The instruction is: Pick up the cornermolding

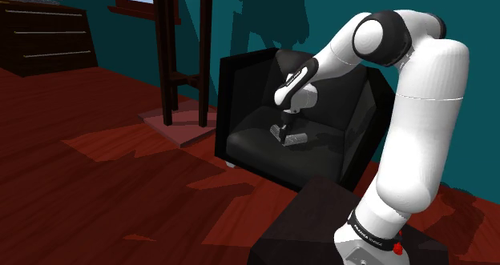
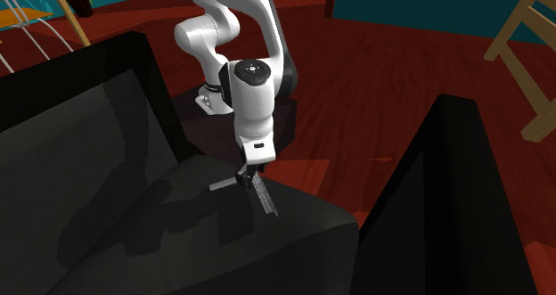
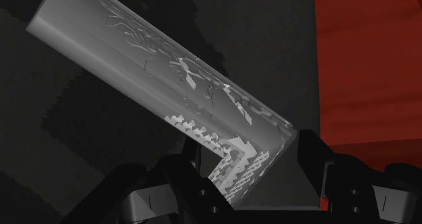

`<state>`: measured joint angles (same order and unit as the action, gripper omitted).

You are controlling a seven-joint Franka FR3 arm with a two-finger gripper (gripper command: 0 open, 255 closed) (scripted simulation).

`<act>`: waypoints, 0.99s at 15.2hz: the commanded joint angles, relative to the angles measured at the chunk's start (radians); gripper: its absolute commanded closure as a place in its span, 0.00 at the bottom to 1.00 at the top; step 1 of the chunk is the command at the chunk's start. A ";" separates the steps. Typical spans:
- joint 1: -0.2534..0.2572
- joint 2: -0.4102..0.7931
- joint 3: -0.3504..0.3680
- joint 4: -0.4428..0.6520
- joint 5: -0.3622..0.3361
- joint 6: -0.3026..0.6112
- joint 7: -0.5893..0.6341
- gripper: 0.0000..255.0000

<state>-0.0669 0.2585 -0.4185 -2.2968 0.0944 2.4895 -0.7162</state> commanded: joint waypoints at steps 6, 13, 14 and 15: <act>0.002 -0.010 -0.004 -0.001 -0.008 -0.010 0.004 1.00; 0.017 -0.092 -0.024 0.011 -0.060 -0.096 0.038 1.00; 0.019 -0.103 -0.026 0.014 -0.067 -0.109 0.042 1.00; 0.020 -0.113 -0.027 0.017 -0.074 -0.121 0.047 1.00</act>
<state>-0.0493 0.1589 -0.4437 -2.2796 0.0291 2.3805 -0.6762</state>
